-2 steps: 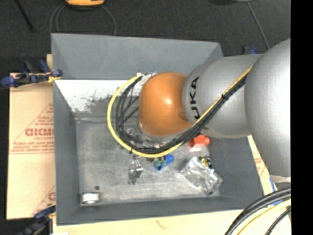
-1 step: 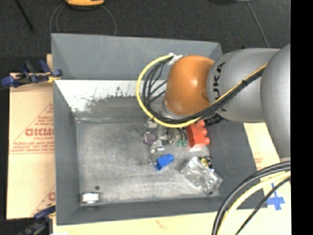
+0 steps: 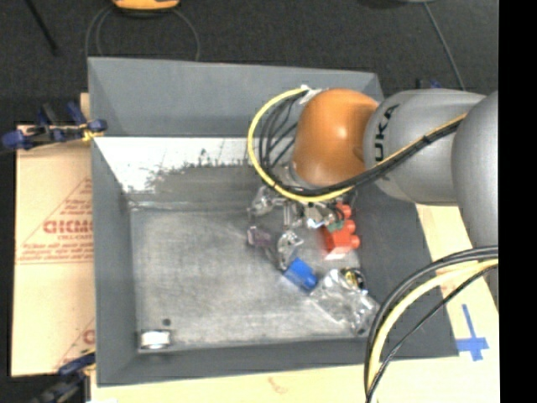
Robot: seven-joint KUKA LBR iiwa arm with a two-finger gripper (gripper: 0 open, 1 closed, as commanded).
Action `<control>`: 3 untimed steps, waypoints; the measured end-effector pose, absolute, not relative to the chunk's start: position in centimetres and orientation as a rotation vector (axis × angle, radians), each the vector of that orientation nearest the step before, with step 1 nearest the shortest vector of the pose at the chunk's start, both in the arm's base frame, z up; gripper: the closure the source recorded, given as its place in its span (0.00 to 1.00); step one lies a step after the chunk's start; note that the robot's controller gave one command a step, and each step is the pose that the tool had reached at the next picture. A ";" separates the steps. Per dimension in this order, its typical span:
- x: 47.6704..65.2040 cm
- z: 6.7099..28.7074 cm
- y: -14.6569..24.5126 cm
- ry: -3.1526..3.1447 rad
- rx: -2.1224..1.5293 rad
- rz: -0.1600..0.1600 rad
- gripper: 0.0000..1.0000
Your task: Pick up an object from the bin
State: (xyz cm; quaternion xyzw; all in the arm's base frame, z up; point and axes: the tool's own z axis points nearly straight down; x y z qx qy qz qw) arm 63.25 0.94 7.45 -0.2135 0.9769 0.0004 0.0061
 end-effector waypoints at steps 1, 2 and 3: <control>64.2 7.5 2.3 3.054 -0.691 -0.002 0.00; 64.3 7.7 2.3 3.053 -0.683 0.000 1.00; 60.8 21.3 1.0 2.984 -0.944 -0.007 1.00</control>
Offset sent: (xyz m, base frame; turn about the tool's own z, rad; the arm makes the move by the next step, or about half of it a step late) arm 0.0060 0.0147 -0.0045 -0.0173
